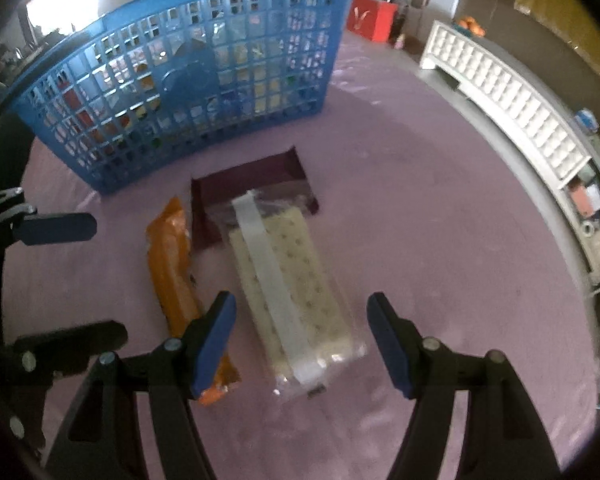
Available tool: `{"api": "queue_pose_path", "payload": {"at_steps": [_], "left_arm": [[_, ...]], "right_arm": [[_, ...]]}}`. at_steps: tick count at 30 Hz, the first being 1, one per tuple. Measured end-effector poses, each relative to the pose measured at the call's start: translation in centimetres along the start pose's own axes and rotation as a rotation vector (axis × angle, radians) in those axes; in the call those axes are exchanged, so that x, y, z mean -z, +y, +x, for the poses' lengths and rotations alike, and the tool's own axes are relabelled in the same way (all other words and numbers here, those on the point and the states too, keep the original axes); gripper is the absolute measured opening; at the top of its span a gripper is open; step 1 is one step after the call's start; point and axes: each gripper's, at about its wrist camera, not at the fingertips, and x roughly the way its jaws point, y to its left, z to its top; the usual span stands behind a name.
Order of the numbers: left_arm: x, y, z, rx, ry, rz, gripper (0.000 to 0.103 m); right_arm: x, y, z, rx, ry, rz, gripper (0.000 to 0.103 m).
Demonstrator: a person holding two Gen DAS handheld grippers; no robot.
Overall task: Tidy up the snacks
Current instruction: 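Grasp the cracker pack with the right gripper while the left grasps the orange bar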
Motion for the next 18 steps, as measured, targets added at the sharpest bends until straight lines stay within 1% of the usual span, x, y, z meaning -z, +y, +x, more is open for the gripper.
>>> {"api": "queue_pose_path", "payload": {"at_steps": [1,5,6,7,8,11,15,18], "left_arm": [[-0.1,0.1,0.1,-0.001,0.003,-0.001,0.068],[-0.1,0.5,0.3,-0.014,0.011,-0.012,0.068],[0.0,0.6,0.3,-0.015,0.016,-0.016,0.068],[0.0,0.8,0.4,-0.015,0.019,-0.019,0.068],[-0.1,0.9,0.4,-0.015,0.018,-0.020,0.068],[0.0,1.2,0.3,-0.018,0.020,-0.016,0.068],[0.6,1.0,-0.3,-0.004,0.005,0.016,0.068],[0.7,0.5,-0.9,0.009,-0.008,0.046,0.068]], "right_arm": [[-0.1,0.1,0.3,-0.017,0.002,-0.007,0.072],[-0.9,0.9,0.8,-0.018,-0.013,-0.076,0.072],[-0.9,1.1,0.9,-0.019,-0.021,-0.079,0.070],[-0.8,1.3,0.8,-0.022,-0.031,-0.082,0.058],[-0.6,1.8,0.5,-0.037,-0.044,-0.087,0.054],[0.0,2.5,0.1,-0.010,-0.052,-0.080,0.053],[1.5,2.6,-1.2,0.025,-0.049,0.009,0.052],[2.9,2.3,-3.3,0.028,-0.087,0.116,0.052]]}}
